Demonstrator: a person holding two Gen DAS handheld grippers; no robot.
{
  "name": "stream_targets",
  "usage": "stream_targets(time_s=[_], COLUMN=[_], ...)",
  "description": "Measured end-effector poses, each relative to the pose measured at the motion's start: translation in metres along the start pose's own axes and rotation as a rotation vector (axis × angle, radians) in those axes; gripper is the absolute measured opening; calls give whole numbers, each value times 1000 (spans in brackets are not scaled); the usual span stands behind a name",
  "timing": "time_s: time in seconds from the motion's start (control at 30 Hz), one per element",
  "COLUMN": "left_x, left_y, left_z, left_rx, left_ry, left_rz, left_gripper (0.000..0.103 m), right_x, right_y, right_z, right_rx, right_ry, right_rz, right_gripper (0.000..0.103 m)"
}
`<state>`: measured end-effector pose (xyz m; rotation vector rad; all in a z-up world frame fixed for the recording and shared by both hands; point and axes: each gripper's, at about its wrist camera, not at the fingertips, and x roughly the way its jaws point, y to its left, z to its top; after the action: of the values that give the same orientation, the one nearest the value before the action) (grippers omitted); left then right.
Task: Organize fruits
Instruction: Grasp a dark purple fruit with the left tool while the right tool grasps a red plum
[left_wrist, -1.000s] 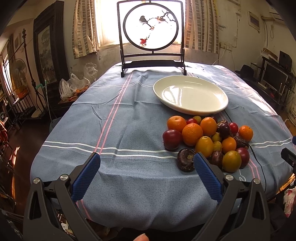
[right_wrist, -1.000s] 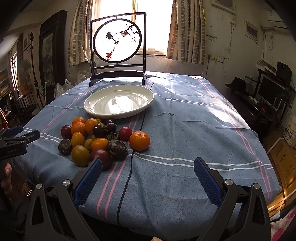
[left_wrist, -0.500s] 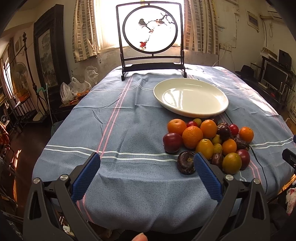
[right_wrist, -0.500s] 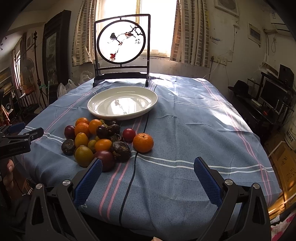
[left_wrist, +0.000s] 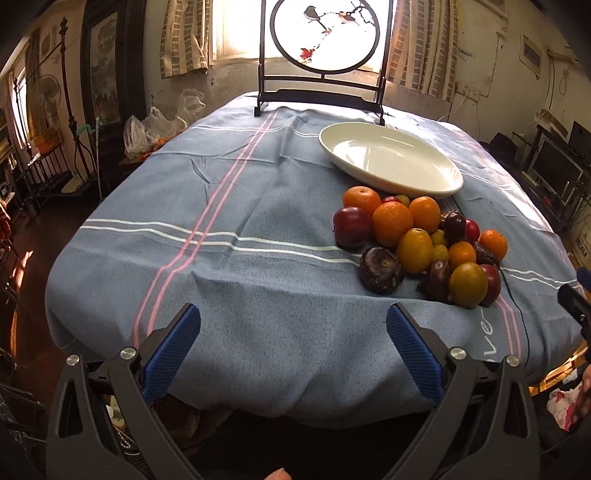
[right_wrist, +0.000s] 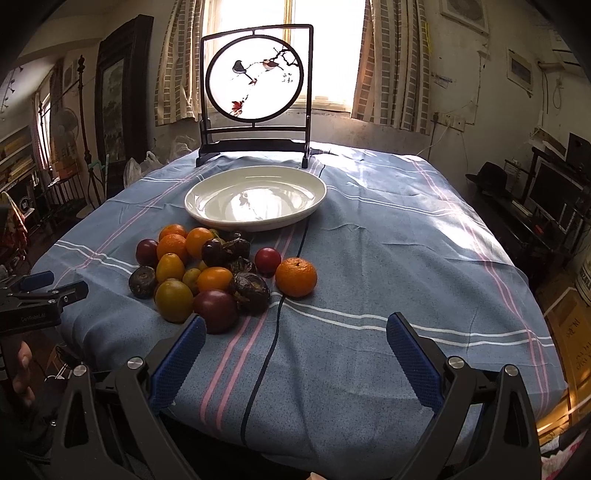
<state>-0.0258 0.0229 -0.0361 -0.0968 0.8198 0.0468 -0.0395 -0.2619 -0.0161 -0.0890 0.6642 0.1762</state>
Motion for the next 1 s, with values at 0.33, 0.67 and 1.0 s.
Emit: stream_targets(time_s=[0.33,0.67,1.0], left_x=[14,30,60], left_y=[-18,-43,-57], left_z=[3,8,21], left_rx=[115,274,341], left_ry=[1,5,46], left_rz=[-57,-24,-102], left_gripper=[99,99,99], right_x=[44,71,55], right_y=[29,38,23], right_z=[-7,1,0], right_rx=[-49,-27,38], right_ry=[73,100,67], right_rz=[181,224,275], right_gripper=[43,42,37])
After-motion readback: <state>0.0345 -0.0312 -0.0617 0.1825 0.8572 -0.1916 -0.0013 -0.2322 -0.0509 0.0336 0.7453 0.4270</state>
